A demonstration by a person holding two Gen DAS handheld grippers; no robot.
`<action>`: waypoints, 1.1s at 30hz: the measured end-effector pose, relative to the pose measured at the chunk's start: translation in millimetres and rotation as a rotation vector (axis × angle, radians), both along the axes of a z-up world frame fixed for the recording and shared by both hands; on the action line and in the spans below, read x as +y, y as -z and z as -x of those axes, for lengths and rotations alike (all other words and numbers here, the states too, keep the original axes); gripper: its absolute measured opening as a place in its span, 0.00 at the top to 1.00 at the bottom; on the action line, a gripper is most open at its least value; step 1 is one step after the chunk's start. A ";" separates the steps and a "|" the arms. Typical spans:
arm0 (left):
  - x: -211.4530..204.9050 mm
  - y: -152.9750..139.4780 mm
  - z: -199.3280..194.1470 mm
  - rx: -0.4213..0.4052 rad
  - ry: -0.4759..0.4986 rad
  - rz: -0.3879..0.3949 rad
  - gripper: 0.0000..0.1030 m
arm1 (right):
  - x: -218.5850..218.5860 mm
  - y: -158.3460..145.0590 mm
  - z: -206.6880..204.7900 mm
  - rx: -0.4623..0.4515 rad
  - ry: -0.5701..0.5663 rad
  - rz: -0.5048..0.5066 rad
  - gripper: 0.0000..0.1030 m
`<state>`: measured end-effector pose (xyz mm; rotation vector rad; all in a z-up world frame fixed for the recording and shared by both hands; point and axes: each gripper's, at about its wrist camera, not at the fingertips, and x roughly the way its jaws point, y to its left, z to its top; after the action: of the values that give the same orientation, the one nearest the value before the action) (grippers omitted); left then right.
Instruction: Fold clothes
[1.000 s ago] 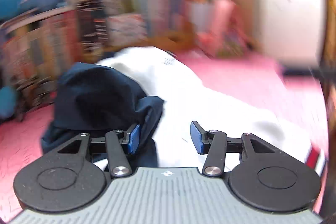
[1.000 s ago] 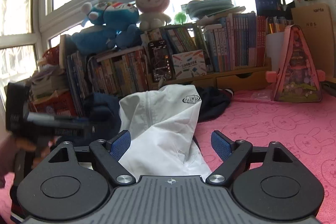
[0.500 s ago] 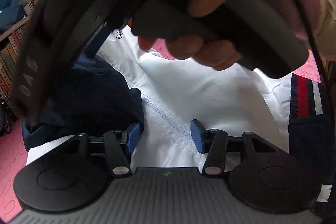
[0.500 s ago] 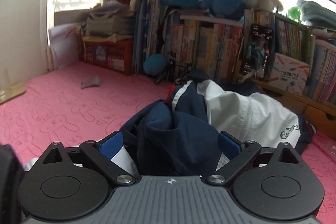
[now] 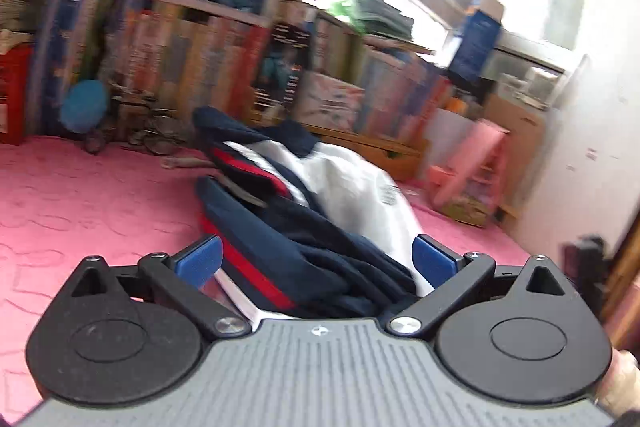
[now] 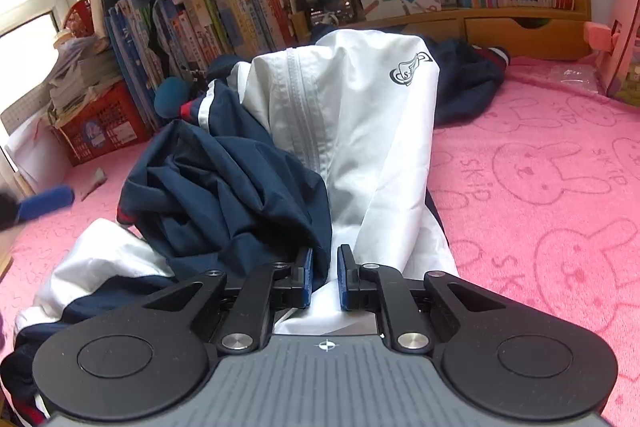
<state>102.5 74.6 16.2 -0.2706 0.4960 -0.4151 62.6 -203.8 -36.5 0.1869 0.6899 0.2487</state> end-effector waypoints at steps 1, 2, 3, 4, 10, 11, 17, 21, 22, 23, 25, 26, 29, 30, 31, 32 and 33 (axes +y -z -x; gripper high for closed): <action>-1.3 2.8 -16.8 0.041 -0.052 0.005 0.00 | 3.8 1.6 3.2 -0.017 -0.002 0.019 0.86; -1.0 8.4 -31.5 0.096 -0.094 0.038 0.00 | 8.0 3.1 6.2 -0.036 -0.004 0.040 0.86; -1.9 15.9 -46.3 0.167 -0.124 0.090 0.00 | 11.4 5.1 8.8 -0.052 -0.004 0.057 0.85; -3.3 23.6 -58.5 0.227 -0.140 0.137 0.00 | 15.6 7.4 9.5 -0.061 -0.003 0.072 0.85; -5.0 43.9 -80.8 0.342 -0.160 0.277 0.65 | 4.2 9.4 6.9 -0.048 0.017 -0.010 0.81; -3.7 41.2 -77.3 0.330 -0.159 0.278 0.75 | 1.5 10.3 5.8 -0.041 0.021 -0.027 0.81; 43.2 -19.5 -55.5 0.119 -0.302 0.135 0.94 | -0.8 11.8 4.2 -0.030 0.043 -0.032 0.80; 112.4 -71.9 -32.4 -0.024 -0.485 0.064 0.94 | -10.6 13.1 7.1 -0.054 0.034 -0.111 0.51; 131.7 -84.7 -25.9 -0.056 -0.534 0.038 0.94 | -12.8 13.5 7.3 -0.055 0.037 -0.126 0.51; 150.5 -97.6 -19.9 -0.092 -0.586 0.005 0.94 | -13.0 13.7 6.9 -0.052 0.040 -0.125 0.51; 182.9 -118.6 -11.4 -0.173 -0.689 -0.091 0.94 | -11.0 13.9 5.6 -0.046 0.039 -0.110 0.50; 197.5 -123.7 -9.2 -0.204 -0.730 -0.142 0.93 | -9.3 13.7 5.0 -0.043 0.037 -0.099 0.50; 239.3 -121.0 -16.5 -0.176 -0.919 -0.374 0.86 | -6.6 14.0 3.3 -0.034 0.029 -0.079 0.50; 251.5 -113.7 -22.3 -0.119 -0.982 -0.461 0.83 | -5.7 14.1 3.0 -0.032 0.027 -0.073 0.50; 262.3 -103.6 -26.3 -0.059 -1.013 -0.498 0.81 | -4.7 14.2 2.8 -0.029 0.025 -0.067 0.50; 271.9 -92.4 -28.9 -0.005 -1.023 -0.509 0.78 | -3.8 14.3 2.5 -0.028 0.023 -0.061 0.49; 280.2 -79.4 -29.5 0.041 -1.024 -0.495 0.78 | -3.0 14.3 2.2 -0.028 0.020 -0.055 0.48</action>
<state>132.0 354.8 95.7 -0.0271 0.4244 0.7072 60.4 -206.8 -50.9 0.2422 0.6539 0.2512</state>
